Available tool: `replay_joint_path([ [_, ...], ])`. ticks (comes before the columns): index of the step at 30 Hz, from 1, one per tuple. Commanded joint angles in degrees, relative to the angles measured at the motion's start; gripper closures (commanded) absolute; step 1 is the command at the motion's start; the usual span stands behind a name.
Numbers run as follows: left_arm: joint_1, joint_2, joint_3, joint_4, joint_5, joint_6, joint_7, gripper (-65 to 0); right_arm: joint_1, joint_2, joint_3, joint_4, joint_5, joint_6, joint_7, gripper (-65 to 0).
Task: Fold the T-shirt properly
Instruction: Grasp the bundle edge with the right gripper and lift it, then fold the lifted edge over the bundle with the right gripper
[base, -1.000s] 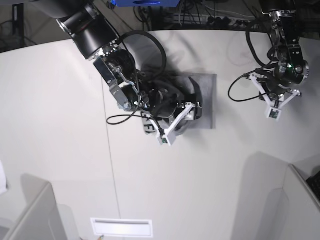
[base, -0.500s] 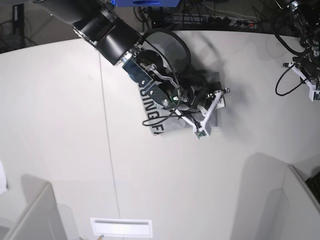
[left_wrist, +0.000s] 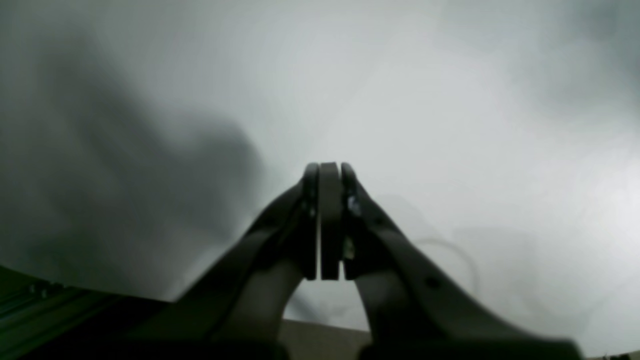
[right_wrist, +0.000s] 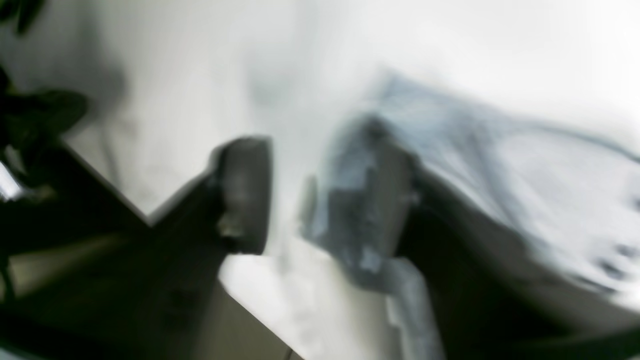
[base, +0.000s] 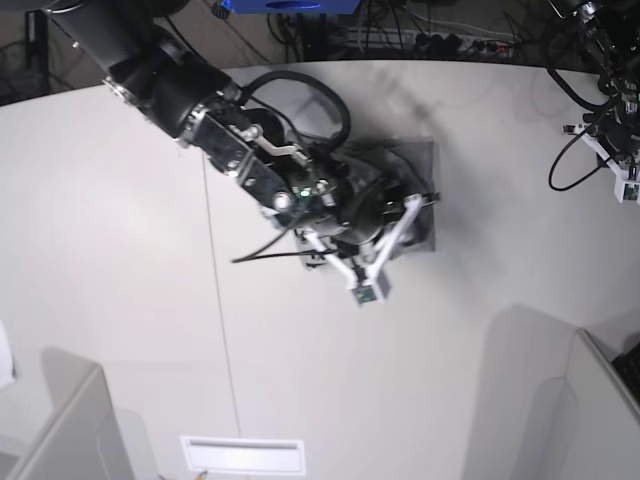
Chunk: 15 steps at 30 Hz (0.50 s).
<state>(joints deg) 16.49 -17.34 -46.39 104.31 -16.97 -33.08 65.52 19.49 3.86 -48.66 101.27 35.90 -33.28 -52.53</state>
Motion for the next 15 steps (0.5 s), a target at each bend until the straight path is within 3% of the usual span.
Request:
replay_joint_path([
  [1,0.08,-1.07,-0.51,0.79,-0.13,-0.28,-0.68,0.0,-0.54,1.02,2.12,2.24,-0.16,-0.17,1.15,-3.5],
  [2,0.08,-1.07,-0.51,0.79,-0.13,-0.28,-0.68,0.0,-1.77,2.16,4.22,3.74,0.01,0.09,0.97,0.0],
  [6,0.17,-0.99,-0.51,0.79,-0.13,-0.28,-0.68,0.0,-8.28,4.10,10.20,6.55,-0.25,0.62,0.71,0.0],
  [15,0.08,-0.90,-0.51,0.79,-0.13,-0.28,-0.77,0.0,-10.39,8.67,11.70,3.91,-0.52,0.62,1.24,0.0],
])
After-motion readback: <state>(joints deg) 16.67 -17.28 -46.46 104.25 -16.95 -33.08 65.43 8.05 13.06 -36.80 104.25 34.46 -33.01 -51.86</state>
